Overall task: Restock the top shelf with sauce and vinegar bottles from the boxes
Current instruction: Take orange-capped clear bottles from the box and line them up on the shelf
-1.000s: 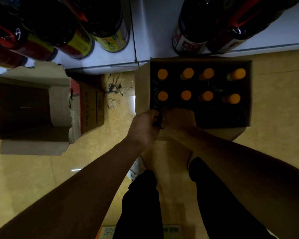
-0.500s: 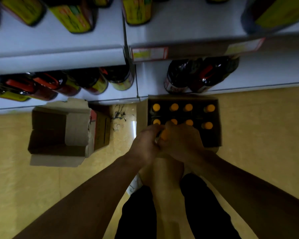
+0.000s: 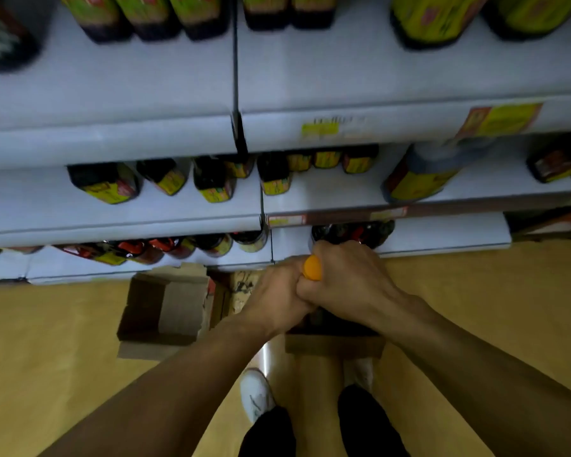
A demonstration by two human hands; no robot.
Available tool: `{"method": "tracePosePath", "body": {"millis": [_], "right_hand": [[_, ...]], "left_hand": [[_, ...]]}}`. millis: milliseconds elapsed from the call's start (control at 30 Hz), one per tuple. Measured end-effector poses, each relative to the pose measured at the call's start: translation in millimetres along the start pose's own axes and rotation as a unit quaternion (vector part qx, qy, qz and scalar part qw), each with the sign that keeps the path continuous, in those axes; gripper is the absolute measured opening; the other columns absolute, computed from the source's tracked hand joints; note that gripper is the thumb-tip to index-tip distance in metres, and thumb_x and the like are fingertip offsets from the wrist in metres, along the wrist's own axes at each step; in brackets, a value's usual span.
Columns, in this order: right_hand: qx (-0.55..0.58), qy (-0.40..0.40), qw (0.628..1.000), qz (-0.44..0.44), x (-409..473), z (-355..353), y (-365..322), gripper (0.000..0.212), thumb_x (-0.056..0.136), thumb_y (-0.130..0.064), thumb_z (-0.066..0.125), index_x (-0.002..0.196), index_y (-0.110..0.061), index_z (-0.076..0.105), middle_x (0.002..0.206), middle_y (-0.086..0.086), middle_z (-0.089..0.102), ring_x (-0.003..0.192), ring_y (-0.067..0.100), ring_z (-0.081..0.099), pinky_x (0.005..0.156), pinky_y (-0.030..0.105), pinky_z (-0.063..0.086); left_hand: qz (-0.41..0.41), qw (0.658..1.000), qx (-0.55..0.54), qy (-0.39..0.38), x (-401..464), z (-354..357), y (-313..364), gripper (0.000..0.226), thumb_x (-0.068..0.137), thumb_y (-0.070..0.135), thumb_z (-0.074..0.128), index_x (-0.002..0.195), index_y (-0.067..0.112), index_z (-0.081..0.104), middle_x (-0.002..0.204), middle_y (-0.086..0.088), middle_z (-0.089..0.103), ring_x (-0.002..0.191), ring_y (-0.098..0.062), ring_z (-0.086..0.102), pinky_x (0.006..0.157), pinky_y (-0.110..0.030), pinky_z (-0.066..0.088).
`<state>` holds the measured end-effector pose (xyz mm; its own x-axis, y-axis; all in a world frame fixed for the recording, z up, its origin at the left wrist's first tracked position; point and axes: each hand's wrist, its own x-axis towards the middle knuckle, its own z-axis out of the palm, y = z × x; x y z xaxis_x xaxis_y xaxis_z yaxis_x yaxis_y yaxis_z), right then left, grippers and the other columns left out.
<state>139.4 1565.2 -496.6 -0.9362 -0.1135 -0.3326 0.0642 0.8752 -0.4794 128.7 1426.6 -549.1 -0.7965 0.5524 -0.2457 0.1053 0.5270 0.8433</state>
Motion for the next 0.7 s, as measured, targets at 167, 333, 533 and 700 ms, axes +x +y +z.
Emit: {"method": "tracePosePath", "body": {"millis": [167,333,533,700], "right_hand": [[-0.035,0.055,0.997,-0.038,-29.8,-90.0,-45.7,0.034,0.074,-0.04,0.066,0.064,-0.025,0.037,0.062,-0.005,0.047,0.059,0.017,0.05,0.047,0.027,0.029],[-0.069,0.109,0.988,-0.089,-59.1,-178.3,-88.2,0.039,0.078,-0.042,0.064,0.062,-0.022,0.035,0.057,-0.003,0.039,0.05,0.009,0.035,0.045,0.025,0.018],[-0.075,0.174,0.972,-0.138,-80.2,-260.3,-125.6,0.031,0.073,-0.047,0.066,0.071,-0.019,0.052,0.063,0.0,0.053,0.061,0.018,0.052,0.052,0.031,0.039],[-0.041,0.206,0.963,-0.17,-96.0,-315.1,-146.5,0.033,0.068,-0.046,0.069,0.065,-0.017,0.055,0.058,0.0,0.056,0.056,0.016,0.055,0.052,0.037,0.048]], "left_hand": [[0.037,0.998,0.041,0.04,-10.3,-40.7,76.0,0.005,0.074,0.036,0.056,0.077,0.032,0.055,0.077,0.009,0.064,0.075,-0.012,0.062,0.065,-0.033,0.052],[0.123,0.981,0.077,0.128,-23.0,-86.8,156.3,0.016,0.08,0.04,0.054,0.073,0.025,0.055,0.069,0.008,0.06,0.069,-0.009,0.059,0.054,-0.024,0.04],[0.185,0.964,0.074,0.178,-35.1,-134.4,242.7,0.016,0.078,0.045,0.046,0.063,0.039,0.045,0.065,0.021,0.058,0.062,0.002,0.055,0.049,-0.013,0.03],[0.223,0.952,0.048,0.207,-41.7,-162.2,296.2,0.014,0.077,0.045,0.053,0.069,0.033,0.054,0.067,0.009,0.063,0.066,-0.008,0.061,0.054,-0.03,0.046]]}}
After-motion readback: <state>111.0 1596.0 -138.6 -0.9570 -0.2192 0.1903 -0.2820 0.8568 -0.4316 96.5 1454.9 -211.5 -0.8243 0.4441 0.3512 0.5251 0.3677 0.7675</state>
